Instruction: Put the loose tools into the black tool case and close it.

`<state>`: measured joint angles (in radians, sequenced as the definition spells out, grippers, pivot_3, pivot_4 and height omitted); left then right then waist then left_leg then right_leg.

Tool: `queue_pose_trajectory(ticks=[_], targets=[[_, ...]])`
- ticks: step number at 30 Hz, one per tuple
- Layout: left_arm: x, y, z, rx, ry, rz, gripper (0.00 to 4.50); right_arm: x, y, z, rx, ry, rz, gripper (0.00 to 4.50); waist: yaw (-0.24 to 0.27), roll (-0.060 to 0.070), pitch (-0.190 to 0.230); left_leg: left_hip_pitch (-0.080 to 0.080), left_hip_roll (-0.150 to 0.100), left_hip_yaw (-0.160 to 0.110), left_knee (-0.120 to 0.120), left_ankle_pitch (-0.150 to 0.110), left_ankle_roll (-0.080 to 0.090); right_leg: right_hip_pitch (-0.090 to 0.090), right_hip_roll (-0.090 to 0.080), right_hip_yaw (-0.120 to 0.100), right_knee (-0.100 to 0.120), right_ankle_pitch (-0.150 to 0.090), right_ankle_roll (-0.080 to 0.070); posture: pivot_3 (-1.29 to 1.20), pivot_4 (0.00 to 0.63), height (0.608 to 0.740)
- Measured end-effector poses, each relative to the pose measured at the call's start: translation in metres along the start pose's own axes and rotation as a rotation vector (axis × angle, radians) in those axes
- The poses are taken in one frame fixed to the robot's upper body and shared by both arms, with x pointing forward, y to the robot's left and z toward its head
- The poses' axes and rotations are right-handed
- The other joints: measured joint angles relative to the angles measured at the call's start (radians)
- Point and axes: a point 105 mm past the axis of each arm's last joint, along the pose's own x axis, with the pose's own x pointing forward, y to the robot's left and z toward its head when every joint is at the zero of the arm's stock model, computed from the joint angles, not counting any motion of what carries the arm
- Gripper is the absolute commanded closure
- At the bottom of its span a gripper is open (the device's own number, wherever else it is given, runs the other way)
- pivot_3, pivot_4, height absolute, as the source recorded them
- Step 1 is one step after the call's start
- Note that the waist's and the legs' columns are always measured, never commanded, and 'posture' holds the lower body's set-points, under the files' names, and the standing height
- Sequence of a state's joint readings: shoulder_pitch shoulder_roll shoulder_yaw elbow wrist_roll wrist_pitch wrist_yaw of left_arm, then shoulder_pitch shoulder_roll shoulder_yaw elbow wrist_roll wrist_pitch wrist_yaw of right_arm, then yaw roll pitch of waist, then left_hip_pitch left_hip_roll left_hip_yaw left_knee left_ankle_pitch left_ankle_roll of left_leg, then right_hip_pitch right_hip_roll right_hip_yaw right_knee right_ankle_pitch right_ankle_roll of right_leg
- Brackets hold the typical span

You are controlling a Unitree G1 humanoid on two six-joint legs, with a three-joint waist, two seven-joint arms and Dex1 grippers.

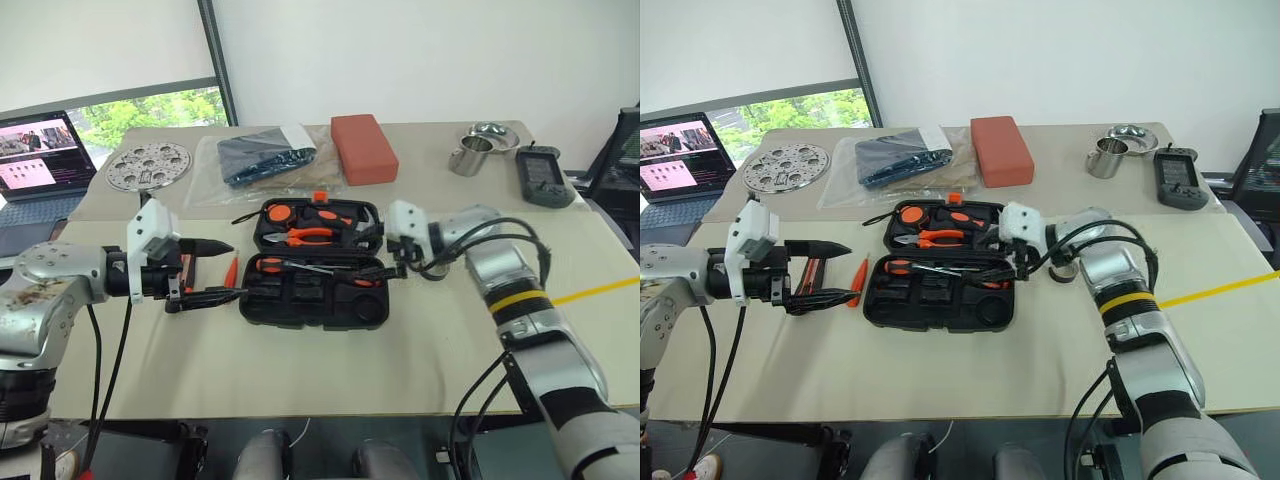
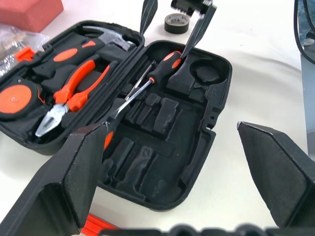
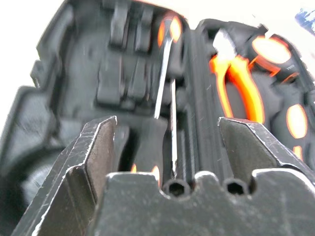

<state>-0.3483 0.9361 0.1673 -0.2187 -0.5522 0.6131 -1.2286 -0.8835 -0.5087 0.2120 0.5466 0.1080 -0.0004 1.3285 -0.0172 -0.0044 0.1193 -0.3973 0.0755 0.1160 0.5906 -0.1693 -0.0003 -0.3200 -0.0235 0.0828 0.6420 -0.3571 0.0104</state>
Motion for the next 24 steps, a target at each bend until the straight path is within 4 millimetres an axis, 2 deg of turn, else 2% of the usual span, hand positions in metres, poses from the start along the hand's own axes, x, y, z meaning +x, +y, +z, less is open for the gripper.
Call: queue_pose_trajectory(ticks=[1,5,8,13,18,24], targets=[[0.001,0.000,0.000,0.001,0.001,-0.004,0.00,-0.002,-0.001,0.003,0.021,-0.021,-0.011,0.62,-0.001,0.000,0.000,0.000,0.000,0.000,0.000,0.000,0.000,0.000,0.000,0.000,0.000,0.000,0.000,0.00,0.150,0.740],[0.003,-0.001,-0.001,-0.004,0.005,-0.014,0.00,0.003,-0.006,0.003,0.102,-0.073,-0.104,1.62,-0.006,0.000,0.000,0.000,0.001,0.000,0.000,0.000,0.000,0.000,0.001,0.000,0.000,0.000,0.000,0.00,0.150,0.740],[0.004,0.000,-0.002,-0.009,0.007,-0.017,0.00,0.018,-0.011,-0.001,0.193,-0.105,-0.203,2.77,-0.009,0.000,0.000,0.000,0.001,0.000,-0.001,0.000,0.000,-0.001,0.001,0.001,0.000,0.000,0.000,0.00,0.150,0.740],[0.004,0.000,-0.002,-0.009,0.007,-0.016,0.00,0.025,-0.018,-0.010,0.303,-0.096,-0.308,4.41,-0.007,0.000,0.000,-0.001,0.000,0.001,-0.001,0.000,0.000,-0.002,0.000,0.000,0.000,0.000,0.000,0.00,0.150,0.740],[0.004,0.001,-0.003,-0.011,0.007,-0.014,0.00,0.029,-0.019,-0.017,0.365,-0.073,-0.341,4.49,-0.006,0.000,0.000,-0.001,0.000,0.001,-0.001,0.000,0.000,-0.002,0.000,0.000,0.000,0.000,0.000,0.00,0.150,0.740],[0.003,0.002,-0.002,-0.002,0.002,-0.011,0.00,0.043,0.000,-0.032,0.350,0.022,-0.259,4.49,-0.008,0.000,0.000,-0.001,0.001,0.001,-0.001,0.000,0.000,-0.004,0.001,0.001,0.001,0.000,0.000,0.00,0.150,0.740]])
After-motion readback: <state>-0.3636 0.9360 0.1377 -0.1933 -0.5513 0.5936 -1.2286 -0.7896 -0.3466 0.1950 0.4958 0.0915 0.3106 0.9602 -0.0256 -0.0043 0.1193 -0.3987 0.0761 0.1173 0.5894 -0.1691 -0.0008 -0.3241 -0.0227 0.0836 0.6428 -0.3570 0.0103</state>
